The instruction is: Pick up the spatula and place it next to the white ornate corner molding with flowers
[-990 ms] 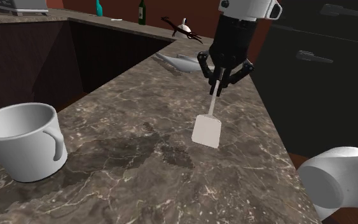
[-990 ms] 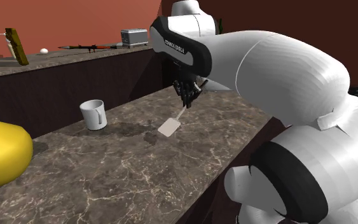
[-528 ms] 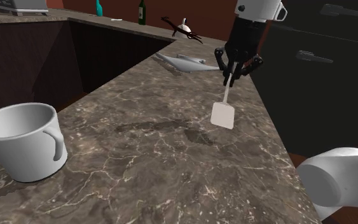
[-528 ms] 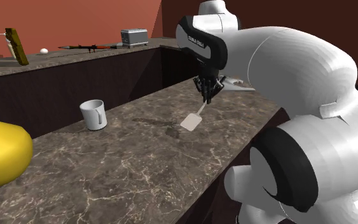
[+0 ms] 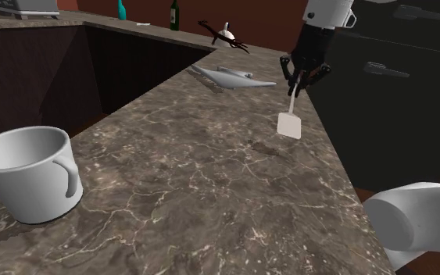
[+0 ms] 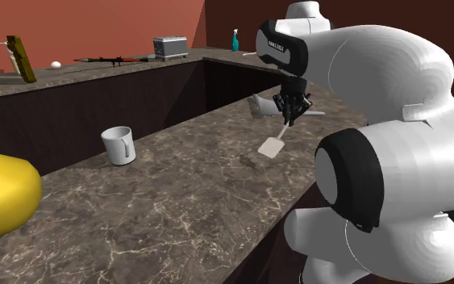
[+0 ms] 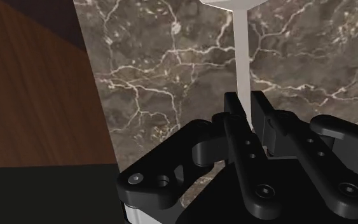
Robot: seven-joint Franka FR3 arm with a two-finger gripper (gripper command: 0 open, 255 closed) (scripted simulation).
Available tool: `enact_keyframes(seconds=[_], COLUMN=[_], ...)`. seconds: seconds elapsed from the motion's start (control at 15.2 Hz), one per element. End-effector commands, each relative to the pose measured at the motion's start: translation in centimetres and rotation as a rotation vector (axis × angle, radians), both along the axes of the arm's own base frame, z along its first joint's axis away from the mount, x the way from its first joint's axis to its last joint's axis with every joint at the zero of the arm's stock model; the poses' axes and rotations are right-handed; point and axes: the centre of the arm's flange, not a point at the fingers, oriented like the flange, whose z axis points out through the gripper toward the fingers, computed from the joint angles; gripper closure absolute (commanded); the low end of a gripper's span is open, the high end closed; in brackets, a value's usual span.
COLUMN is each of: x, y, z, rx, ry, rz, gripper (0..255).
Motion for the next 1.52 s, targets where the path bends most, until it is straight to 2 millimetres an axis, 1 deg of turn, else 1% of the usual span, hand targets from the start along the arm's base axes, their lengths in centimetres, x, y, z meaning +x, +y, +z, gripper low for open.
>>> enact_keyframes(seconds=[0.0, 1.45], x=[0.8, 8.7], y=[-2.5, -30.4], z=[0.0, 0.0], rx=[0.0, 0.0], ry=[0.0, 0.0], rz=[0.001, 0.001], gripper=[255, 255])
